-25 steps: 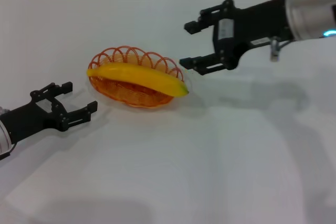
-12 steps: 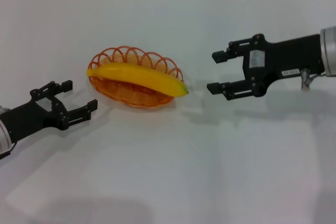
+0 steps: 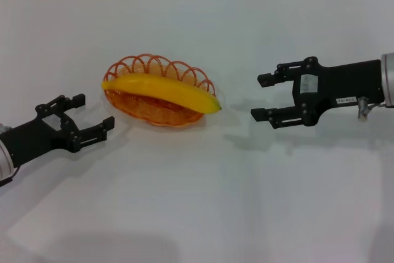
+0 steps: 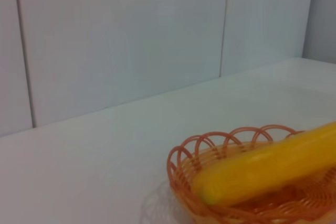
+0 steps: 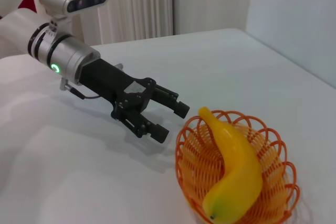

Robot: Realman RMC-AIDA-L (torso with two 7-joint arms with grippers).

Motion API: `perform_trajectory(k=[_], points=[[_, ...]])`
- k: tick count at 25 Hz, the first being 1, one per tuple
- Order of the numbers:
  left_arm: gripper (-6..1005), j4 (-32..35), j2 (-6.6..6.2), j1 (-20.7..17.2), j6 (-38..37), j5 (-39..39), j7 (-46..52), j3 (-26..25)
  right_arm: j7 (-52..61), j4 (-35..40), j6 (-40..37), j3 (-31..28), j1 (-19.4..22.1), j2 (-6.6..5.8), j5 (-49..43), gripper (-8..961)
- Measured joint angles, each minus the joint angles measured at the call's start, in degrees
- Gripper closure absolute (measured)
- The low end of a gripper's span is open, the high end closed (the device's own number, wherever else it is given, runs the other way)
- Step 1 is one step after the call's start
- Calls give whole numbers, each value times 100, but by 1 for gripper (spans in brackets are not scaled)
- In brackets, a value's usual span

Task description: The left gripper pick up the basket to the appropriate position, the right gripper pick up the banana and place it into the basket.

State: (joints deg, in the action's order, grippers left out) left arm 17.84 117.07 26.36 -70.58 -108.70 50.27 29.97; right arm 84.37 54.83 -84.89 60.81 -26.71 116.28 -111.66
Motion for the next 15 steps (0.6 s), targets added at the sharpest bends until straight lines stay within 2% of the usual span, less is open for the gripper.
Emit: perform_trajectory(k=[15], points=[[106, -8, 0, 17, -4, -2, -9, 19, -55, -49, 8, -25, 0, -1, 14, 240]])
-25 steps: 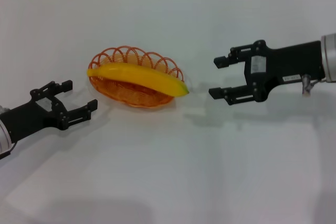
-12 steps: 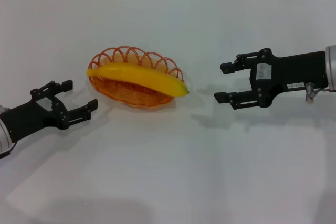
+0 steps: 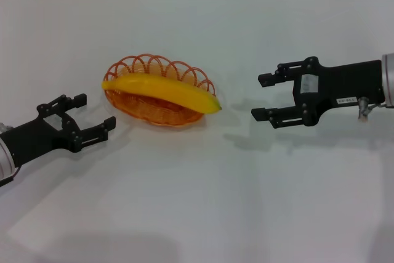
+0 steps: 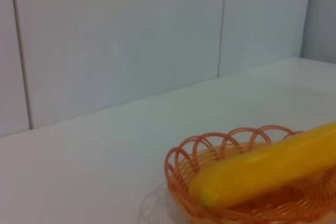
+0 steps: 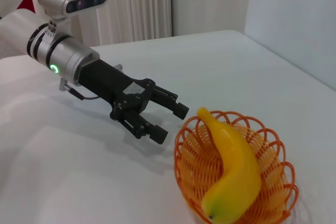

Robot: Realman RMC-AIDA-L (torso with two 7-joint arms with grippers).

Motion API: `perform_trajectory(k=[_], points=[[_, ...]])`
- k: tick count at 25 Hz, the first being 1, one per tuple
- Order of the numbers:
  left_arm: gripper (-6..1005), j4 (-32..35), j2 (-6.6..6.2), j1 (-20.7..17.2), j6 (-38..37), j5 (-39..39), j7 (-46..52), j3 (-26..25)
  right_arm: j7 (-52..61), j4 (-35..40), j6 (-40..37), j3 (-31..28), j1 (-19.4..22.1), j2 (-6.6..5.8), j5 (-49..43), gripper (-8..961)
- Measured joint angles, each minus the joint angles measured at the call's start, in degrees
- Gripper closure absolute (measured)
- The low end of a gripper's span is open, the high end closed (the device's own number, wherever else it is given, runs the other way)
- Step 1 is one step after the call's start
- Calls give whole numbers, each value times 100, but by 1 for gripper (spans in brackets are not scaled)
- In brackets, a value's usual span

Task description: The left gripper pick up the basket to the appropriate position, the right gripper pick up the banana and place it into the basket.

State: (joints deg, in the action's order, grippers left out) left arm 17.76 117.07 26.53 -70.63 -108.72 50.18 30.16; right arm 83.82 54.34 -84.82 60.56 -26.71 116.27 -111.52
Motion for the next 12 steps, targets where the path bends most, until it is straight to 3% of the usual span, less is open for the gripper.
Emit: perform_trajectory(k=[12], points=[[106, -3, 0, -5, -13, 0, -6, -20, -76, -150, -6, -159, -27, 0, 6, 240]])
